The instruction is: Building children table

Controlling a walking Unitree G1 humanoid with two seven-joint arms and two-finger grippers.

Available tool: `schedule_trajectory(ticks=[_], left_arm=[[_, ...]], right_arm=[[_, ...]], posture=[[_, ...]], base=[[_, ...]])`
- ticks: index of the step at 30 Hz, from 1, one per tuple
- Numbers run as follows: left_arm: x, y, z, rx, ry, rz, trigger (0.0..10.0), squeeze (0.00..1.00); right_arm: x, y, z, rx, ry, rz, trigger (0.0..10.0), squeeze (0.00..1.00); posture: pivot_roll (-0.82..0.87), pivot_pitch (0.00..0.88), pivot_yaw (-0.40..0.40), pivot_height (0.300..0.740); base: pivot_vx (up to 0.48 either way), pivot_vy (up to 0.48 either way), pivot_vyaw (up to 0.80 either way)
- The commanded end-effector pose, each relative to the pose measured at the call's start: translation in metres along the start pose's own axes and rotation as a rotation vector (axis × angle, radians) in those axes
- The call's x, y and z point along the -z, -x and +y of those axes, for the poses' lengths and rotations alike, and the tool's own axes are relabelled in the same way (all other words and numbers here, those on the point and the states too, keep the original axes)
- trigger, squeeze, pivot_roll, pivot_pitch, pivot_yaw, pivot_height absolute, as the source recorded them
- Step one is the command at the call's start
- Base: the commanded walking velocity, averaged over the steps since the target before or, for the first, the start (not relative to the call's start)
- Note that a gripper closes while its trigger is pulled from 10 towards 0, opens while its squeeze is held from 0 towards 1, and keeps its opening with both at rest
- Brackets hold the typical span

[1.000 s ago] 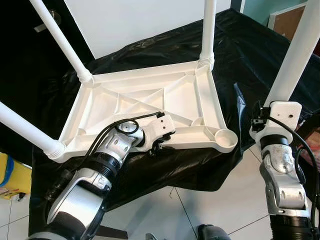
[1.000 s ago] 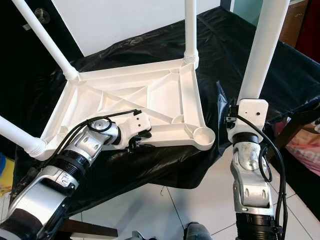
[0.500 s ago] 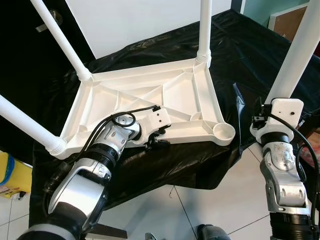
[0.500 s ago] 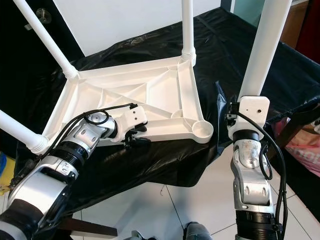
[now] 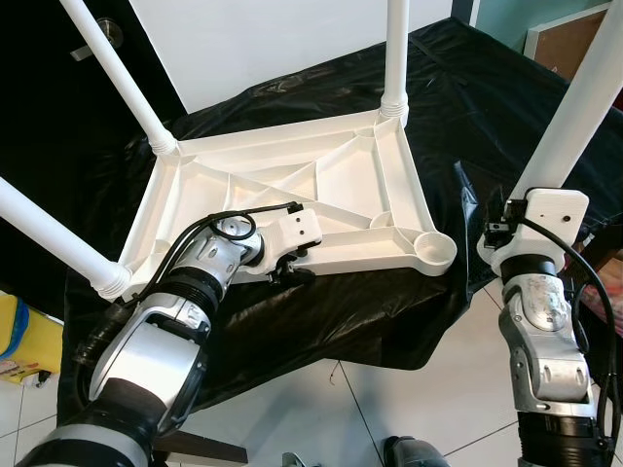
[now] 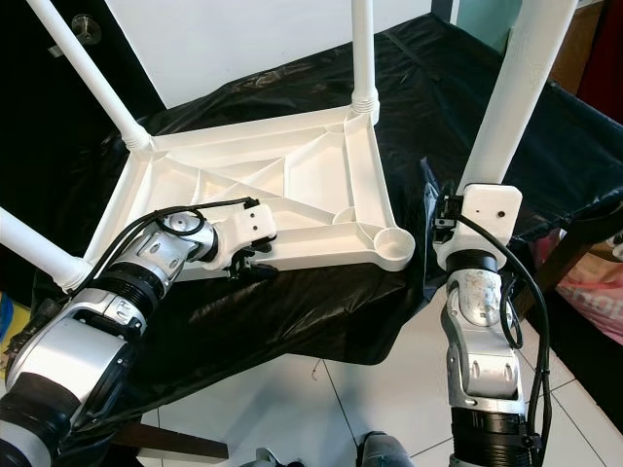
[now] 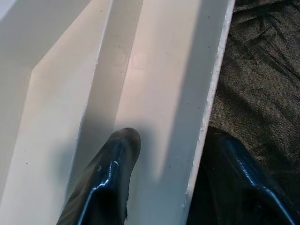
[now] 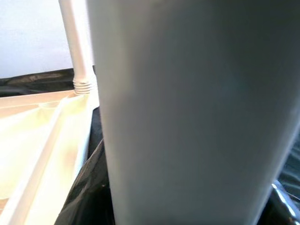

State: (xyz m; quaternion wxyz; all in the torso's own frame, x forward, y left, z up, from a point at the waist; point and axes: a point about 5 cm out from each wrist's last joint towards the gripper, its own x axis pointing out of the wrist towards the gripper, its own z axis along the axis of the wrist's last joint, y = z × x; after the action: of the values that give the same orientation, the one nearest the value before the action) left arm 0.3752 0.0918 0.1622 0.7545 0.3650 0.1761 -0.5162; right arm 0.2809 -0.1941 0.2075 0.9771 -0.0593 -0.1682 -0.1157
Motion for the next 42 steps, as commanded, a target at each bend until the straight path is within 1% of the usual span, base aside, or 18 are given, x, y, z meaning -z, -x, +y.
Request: schedule_trajectory(ticks=[1,3,4,6,7,9,10,11,14,15,20,24,26,29,33,36,39,42], left_arm=[[-0.003,0.012,0.025,-0.458,0.048,-0.055,10.0,0.00],[-0.011,0.010,0.018,-0.394,0.087,-0.139,10.0,0.00],[-0.011,0.010,0.018,-0.394,0.087,-0.139,10.0,0.00],[-0.024,0.009,0.005,-0.329,0.107,-0.281,10.0,0.00],[-0.024,0.009,0.005,-0.329,0.107,-0.281,10.0,0.00],[-0.035,0.011,-0.005,-0.304,0.148,-0.429,10.0,0.00],[-0.035,0.011,-0.005,-0.304,0.148,-0.429,10.0,0.00],[-0.036,0.012,-0.011,-0.304,0.145,-0.464,10.0,0.00],[-0.035,0.014,-0.021,-0.293,0.110,-0.501,10.0,0.00],[-0.035,0.014,-0.021,-0.293,0.110,-0.501,10.0,0.00],[-0.030,0.017,-0.030,-0.254,0.147,-0.507,10.0,0.00],[-0.030,0.021,-0.037,-0.227,0.167,-0.545,10.0,0.00],[-0.032,0.026,-0.047,-0.199,0.183,-0.588,10.0,0.00],[-0.034,0.029,-0.052,-0.187,0.195,-0.610,10.0,0.00],[-0.034,0.030,-0.055,-0.183,0.205,-0.613,10.0,0.00],[-0.037,0.027,-0.057,-0.168,0.291,-0.593,10.0,0.00],[-0.040,0.028,-0.058,-0.179,0.291,-0.603,10.0,0.00],[-0.043,0.030,-0.063,-0.156,0.298,-0.624,10.0,0.00]], right_arm=[[-0.008,0.000,0.010,-0.040,-0.013,-0.037,10.0,0.00],[-0.008,0.000,0.015,-0.070,-0.011,-0.040,10.0,0.00],[-0.008,0.000,0.015,-0.070,-0.011,-0.040,10.0,0.00],[-0.008,-0.001,0.023,-0.113,-0.022,-0.034,10.0,0.00],[-0.008,-0.001,0.023,-0.113,-0.022,-0.034,10.0,0.00],[-0.010,-0.002,0.030,-0.155,-0.030,-0.041,10.0,0.00],[-0.010,-0.002,0.030,-0.155,-0.030,-0.041,10.0,0.00],[-0.011,-0.002,0.034,-0.172,-0.035,-0.046,10.0,0.00],[-0.011,-0.003,0.038,-0.198,-0.046,-0.052,10.0,0.00],[-0.011,-0.003,0.038,-0.198,-0.046,-0.052,10.0,0.00],[-0.010,-0.005,0.038,-0.199,-0.052,-0.048,10.0,0.00],[-0.008,-0.008,0.037,-0.193,-0.059,-0.043,10.0,0.00],[-0.003,-0.010,0.038,-0.190,-0.072,-0.029,10.0,0.00],[0.001,-0.010,0.039,-0.192,-0.091,-0.012,10.0,0.00],[0.004,-0.010,0.041,-0.199,-0.108,0.001,10.0,0.00],[0.016,-0.008,0.041,-0.187,-0.149,0.050,10.0,0.00],[0.022,-0.006,0.040,-0.184,-0.152,0.069,10.0,0.00],[0.026,-0.006,0.042,-0.185,-0.160,0.083,10.0,0.00]], posture=[[-0.29,0.125,0.154,0.740],[-0.29,0.126,0.153,0.740],[-0.29,0.126,0.153,0.740],[-0.27,0.128,0.146,0.740],[-0.27,0.128,0.146,0.740],[-0.26,0.128,0.139,0.740],[-0.26,0.128,0.139,0.740],[-0.26,0.128,0.134,0.740],[-0.25,0.126,0.126,0.740],[-0.25,0.126,0.126,0.740],[-0.24,0.121,0.113,0.740],[-0.23,0.113,0.106,0.740],[-0.22,0.107,0.099,0.740],[-0.22,0.103,0.095,0.740],[-0.22,0.101,0.095,0.740],[-0.22,0.097,0.098,0.740],[-0.22,0.095,0.099,0.740],[-0.23,0.091,0.100,0.740]], base=[[0.000,0.000,0.00],[0.000,0.000,0.00],[0.000,0.000,0.00],[0.000,0.000,0.00],[0.000,0.000,0.00],[0.000,0.000,0.00],[0.000,0.000,0.00],[0.000,0.000,0.00],[0.000,0.000,0.00],[0.000,0.000,0.00],[0.000,0.000,0.00],[0.000,0.000,0.00],[0.000,0.000,0.00],[0.000,0.000,0.00],[0.000,0.000,0.00],[0.000,0.000,0.00],[0.000,0.000,0.00],[0.000,0.000,0.00]])
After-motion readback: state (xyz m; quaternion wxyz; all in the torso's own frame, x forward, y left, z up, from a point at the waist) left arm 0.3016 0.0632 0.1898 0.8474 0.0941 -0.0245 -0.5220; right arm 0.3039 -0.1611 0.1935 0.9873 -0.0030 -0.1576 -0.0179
